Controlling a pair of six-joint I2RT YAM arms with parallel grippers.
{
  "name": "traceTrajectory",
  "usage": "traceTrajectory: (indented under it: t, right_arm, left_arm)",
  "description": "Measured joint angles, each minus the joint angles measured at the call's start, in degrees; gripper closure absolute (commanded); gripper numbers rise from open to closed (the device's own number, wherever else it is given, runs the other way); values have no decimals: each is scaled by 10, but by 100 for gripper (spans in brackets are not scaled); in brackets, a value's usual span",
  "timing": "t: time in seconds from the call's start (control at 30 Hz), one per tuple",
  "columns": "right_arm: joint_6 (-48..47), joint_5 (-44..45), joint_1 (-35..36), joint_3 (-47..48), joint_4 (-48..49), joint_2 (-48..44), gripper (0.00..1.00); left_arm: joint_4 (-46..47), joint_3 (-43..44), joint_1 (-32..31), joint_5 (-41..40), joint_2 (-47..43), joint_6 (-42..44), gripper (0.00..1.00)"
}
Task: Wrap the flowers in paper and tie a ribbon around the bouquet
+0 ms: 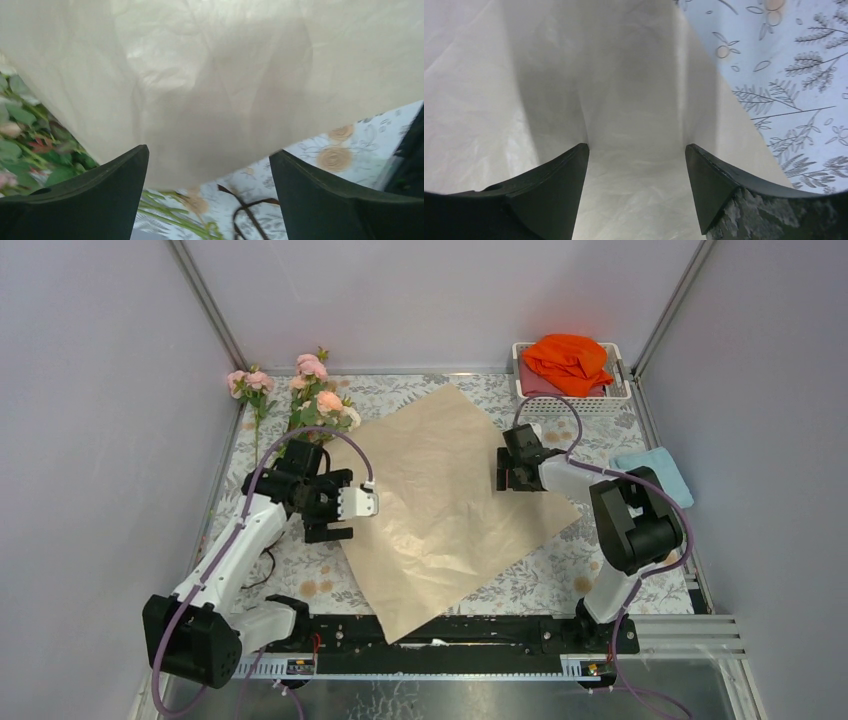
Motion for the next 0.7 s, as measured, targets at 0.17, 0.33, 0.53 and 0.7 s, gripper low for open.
traceTrajectory:
  t: [0.17, 0.33, 0.53, 0.7]
  right_arm:
    - [-13, 7, -9, 16, -23, 5, 25]
    - [-49, 14, 3, 46, -53, 3, 29]
    - [-129, -59, 118, 60, -61, -55, 36]
    - [-114, -119, 180, 96, -61, -35, 46]
  left_arm:
    - [-28, 66, 18, -8, 20, -149, 4]
    - [-14, 168, 153, 7, 133, -317, 11]
    - [71, 132, 239, 16, 172, -478, 25]
    - [146, 82, 231, 3, 198, -548, 28]
